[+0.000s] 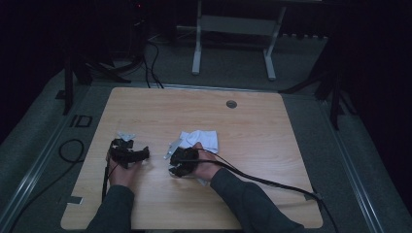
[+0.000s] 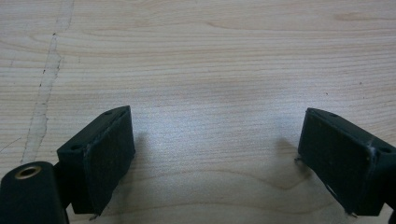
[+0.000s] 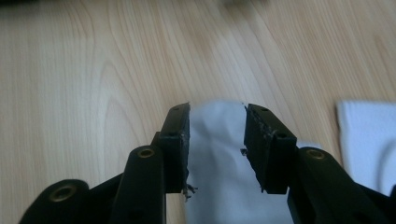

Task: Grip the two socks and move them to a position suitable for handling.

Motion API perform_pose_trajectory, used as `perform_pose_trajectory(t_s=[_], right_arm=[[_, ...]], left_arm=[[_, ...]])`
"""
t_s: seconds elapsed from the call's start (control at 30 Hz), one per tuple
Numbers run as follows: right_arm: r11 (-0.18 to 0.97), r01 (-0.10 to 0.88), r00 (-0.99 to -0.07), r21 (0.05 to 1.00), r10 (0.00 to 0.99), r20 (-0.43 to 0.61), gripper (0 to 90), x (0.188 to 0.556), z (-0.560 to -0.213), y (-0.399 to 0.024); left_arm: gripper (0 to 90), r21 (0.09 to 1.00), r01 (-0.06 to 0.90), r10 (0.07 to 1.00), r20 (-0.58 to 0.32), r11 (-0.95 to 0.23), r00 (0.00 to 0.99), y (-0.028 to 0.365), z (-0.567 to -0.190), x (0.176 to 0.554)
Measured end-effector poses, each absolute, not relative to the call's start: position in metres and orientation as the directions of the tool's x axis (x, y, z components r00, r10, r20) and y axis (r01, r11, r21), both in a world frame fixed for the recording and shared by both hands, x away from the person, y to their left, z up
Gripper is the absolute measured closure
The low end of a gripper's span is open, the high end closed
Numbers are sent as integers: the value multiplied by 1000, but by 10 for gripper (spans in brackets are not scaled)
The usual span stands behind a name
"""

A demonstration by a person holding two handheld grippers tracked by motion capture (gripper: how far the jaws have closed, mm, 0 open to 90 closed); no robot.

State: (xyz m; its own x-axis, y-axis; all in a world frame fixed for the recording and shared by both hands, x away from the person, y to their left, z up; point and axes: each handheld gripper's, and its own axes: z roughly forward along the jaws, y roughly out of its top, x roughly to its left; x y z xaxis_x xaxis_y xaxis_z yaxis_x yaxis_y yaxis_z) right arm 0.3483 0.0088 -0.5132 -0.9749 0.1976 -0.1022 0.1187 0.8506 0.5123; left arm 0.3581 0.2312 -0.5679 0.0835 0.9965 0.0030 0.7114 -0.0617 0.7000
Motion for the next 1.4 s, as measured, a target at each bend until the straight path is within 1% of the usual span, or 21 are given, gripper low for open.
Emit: perform_pose_trajectory(t_s=[0.07, 0.13, 0.23, 0.27, 0.3, 0.4, 0.5, 0.8, 0.9, 1.13, 1.4], right_arm=[[866, 111, -974, 488, 192, -120, 591, 349, -517, 16], [868, 113, -977, 484, 186, -107, 590, 350, -521, 21], [878, 151, -973, 455, 213, -88, 605, 357, -533, 23], [880, 156, -973, 449, 216, -84, 626, 359, -536, 22], [875, 164, -973, 456, 218, -69, 682, 360, -535, 22], [884, 135, -975, 447, 199, -99, 806, 360, -533, 22], [879, 149, -973, 453, 211, -89, 863, 361, -529, 19], [864, 137, -971, 485, 213, -104, 877, 359, -502, 8], [869, 125, -967, 479, 214, -135, 877, 358, -488, -4], [869, 147, -957, 473, 246, -155, 877, 356, -468, -40], [860, 192, -938, 472, 302, -169, 874, 350, -460, -95]], left_arm=[[108, 700, 711, 997, 2, -61, 83, 231, -568, 358], [108, 700, 711, 997, 3, -62, 83, 231, -568, 358], [108, 701, 711, 997, 3, -61, 83, 231, -568, 358], [108, 700, 711, 997, 3, -61, 83, 231, -568, 358], [108, 700, 711, 997, 3, -62, 83, 231, -568, 358], [109, 700, 711, 997, 2, -61, 83, 231, -568, 358], [109, 700, 711, 997, 3, -62, 83, 231, -568, 358], [108, 700, 712, 997, 3, -61, 83, 231, -568, 358], [109, 700, 712, 997, 3, -62, 83, 231, -568, 358], [109, 700, 711, 997, 3, -61, 83, 231, -568, 358], [109, 700, 712, 997, 3, -61, 83, 231, -568, 358]])
